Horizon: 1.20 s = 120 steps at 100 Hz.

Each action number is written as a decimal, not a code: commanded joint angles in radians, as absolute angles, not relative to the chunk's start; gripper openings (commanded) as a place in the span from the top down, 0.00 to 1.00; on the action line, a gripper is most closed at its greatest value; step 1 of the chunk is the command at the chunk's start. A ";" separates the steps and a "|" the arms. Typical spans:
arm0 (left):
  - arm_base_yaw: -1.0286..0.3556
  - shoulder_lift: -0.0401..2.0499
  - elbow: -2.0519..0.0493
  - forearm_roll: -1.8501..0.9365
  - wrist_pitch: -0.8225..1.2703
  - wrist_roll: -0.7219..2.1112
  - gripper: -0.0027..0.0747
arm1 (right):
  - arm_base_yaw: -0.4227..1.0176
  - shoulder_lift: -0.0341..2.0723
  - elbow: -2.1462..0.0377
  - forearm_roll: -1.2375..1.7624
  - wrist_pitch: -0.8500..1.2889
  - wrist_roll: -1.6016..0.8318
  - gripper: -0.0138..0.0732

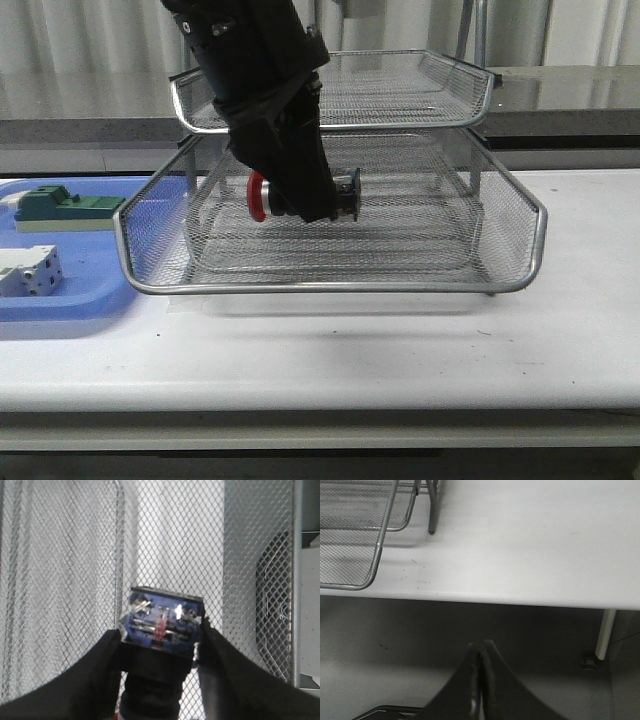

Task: Place button on rack with both arms
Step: 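Carry the button over the pulled-out tray and lower it, then open the left gripper, release the button, and withdraw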

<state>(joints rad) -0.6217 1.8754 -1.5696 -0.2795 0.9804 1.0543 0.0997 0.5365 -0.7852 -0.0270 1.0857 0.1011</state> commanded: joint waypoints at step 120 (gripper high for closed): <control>-0.459 1.549 -1.613 -0.319 1.098 0.804 0.40 | 0.098 0.539 -0.820 -0.039 1.036 0.103 0.92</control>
<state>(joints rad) -0.4972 1.6263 -1.5923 -0.2926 1.1044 0.8317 0.0997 0.5365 -0.7852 -0.0270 1.0857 0.1011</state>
